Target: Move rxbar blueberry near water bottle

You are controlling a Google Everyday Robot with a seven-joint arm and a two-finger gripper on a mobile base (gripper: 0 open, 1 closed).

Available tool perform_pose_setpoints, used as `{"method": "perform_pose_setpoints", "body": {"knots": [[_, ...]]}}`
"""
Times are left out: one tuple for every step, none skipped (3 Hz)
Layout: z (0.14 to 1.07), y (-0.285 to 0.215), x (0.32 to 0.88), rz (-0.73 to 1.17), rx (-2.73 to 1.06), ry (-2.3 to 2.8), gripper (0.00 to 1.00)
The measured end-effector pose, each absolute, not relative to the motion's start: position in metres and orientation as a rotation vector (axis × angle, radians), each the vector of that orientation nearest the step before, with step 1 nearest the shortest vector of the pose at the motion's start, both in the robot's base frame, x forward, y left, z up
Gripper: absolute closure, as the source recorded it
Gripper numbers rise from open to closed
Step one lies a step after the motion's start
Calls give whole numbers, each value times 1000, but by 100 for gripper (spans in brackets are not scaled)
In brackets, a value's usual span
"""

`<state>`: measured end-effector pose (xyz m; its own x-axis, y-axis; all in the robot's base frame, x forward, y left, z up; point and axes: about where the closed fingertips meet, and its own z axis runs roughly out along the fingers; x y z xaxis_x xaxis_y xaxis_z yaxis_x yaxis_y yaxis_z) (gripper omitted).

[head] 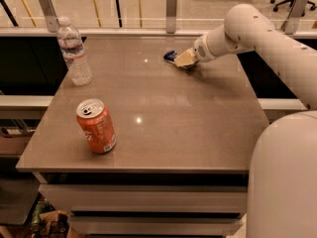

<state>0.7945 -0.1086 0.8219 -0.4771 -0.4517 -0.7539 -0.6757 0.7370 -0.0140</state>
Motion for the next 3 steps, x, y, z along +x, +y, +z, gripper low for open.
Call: {"method": "perform_pose_setpoints", "body": {"knots": [[822, -108, 795, 367, -847, 2155, 100], [831, -100, 791, 387, -873, 2151, 100], [852, -89, 784, 384, -908, 2151, 100]]}}
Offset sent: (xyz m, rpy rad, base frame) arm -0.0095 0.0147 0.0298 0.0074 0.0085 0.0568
